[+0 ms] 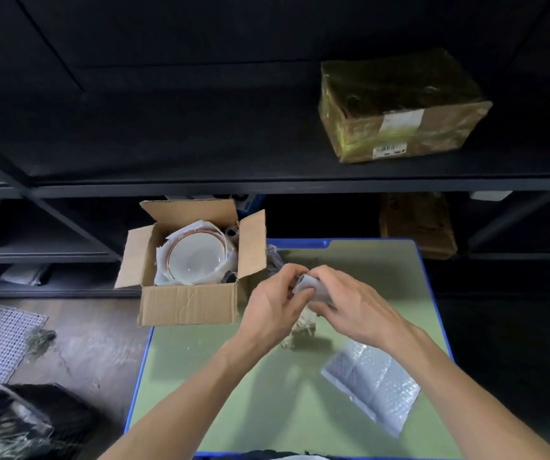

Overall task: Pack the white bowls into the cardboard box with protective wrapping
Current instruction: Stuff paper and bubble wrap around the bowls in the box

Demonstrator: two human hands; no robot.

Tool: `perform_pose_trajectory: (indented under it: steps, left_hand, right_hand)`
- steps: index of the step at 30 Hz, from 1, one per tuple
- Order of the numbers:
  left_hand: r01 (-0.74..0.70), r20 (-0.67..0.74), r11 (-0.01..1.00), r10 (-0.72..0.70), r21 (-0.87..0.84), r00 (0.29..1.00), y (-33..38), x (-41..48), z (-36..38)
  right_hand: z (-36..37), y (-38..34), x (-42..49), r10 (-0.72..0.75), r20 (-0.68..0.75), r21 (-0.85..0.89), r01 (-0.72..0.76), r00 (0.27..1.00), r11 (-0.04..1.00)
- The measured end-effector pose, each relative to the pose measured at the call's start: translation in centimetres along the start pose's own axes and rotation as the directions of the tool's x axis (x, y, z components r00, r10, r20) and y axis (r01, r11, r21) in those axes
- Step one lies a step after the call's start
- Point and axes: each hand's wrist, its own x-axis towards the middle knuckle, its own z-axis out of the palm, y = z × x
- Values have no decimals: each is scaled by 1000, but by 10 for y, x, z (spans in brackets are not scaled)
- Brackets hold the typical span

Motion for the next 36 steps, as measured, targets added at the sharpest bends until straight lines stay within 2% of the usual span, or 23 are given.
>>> perform_pose_trajectory:
  steps: [6, 15, 21, 29, 36]
  left_hand:
    - [3, -42, 999, -5, -33, 999, 0, -10, -29]
    - [-32, -74, 974, 16, -224, 997, 1, -16, -60]
    - [-35, -39, 964, 26, -263, 999, -4, -17, -92]
    - [64, -48, 956, -82, -286, 995, -22, -22, -132]
    - [-7, -26, 986, 3, -164, 1000, -52, -32, -161]
  right_hand:
    - [-16, -15, 7, 76, -4, 120, -75, 997, 990]
    - [-24, -62, 19, 47, 35, 143, -52, 998, 988]
    - [-18, -94, 30, 40, 49, 88, -44, 998, 995]
    - [8, -135, 48, -4, -41, -74, 1, 999, 997]
    - [20, -155, 63, 10, -98, -70, -17, 995, 997]
